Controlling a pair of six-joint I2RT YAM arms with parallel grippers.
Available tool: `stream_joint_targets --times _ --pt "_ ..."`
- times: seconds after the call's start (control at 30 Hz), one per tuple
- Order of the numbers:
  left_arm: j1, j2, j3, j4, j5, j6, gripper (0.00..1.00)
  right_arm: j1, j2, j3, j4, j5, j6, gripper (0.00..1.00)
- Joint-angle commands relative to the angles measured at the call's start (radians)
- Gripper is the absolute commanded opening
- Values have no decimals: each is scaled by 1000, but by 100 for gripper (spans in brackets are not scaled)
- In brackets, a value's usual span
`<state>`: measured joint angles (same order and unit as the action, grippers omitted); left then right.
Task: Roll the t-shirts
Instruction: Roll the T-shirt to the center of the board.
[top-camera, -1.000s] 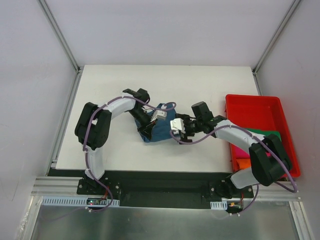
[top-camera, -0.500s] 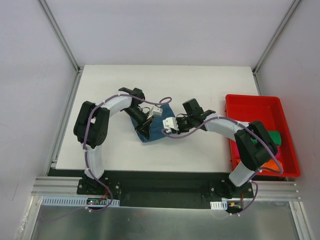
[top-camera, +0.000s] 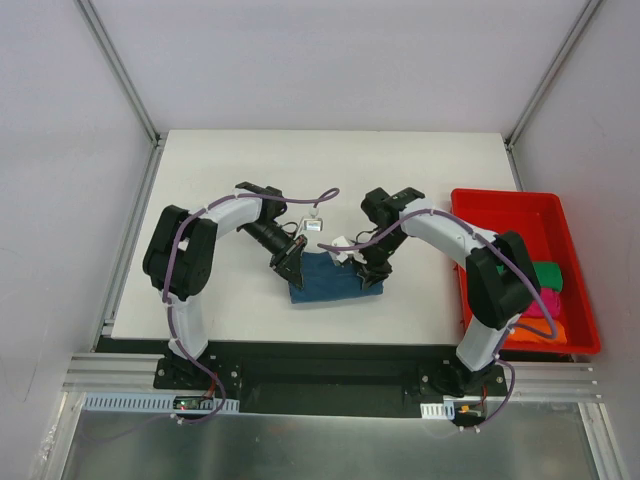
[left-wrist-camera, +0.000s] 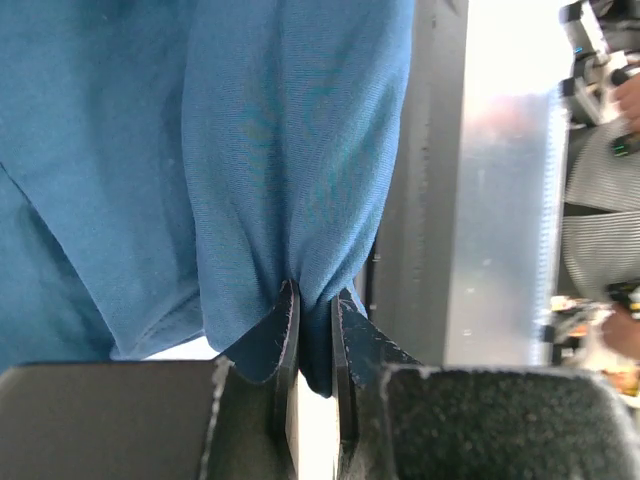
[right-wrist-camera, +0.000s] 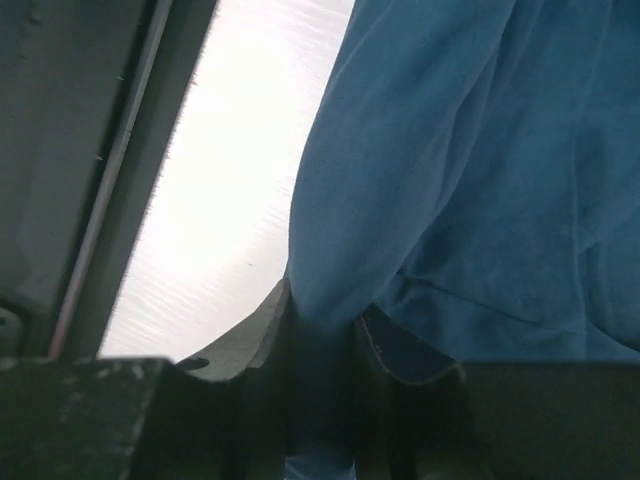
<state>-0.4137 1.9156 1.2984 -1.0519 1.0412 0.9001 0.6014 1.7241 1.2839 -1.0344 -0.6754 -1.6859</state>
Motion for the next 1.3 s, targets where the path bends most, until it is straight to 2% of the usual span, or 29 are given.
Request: stream_joint_targets --times 0.0,0.23,0.43,0.63,0.67,0.73,0.9,1.1,1.23,1.27 --pt "18 54 7 -161 -44 -47 0 -40 95 72 -404 -4 -23 14" --pt "49 212 73 -227 -46 -99 0 -72 322 188 -516 -76 11 13" --pt "134 302 122 -230 8 -133 1 -100 498 328 -624 -85 23 13" --pt "200 365 142 -231 -30 -159 14 -100 638 432 -625 -26 150 15" --pt "211 350 139 -223 -44 -174 18 -98 656 449 -625 -32 201 15" --pt "231 320 139 -186 -84 -194 20 -91 730 518 -624 -3 280 16" --pt "254 113 160 -79 -303 -205 32 -86 867 664 -625 57 544 16" --pt "242 -117 53 -23 -336 -148 40 -83 905 710 -624 79 598 18" --pt "176 -251 -66 10 -349 -125 44 -60 913 707 -622 122 603 17" --pt "159 -335 -98 57 -348 -115 45 -46 914 706 -624 134 603 17"
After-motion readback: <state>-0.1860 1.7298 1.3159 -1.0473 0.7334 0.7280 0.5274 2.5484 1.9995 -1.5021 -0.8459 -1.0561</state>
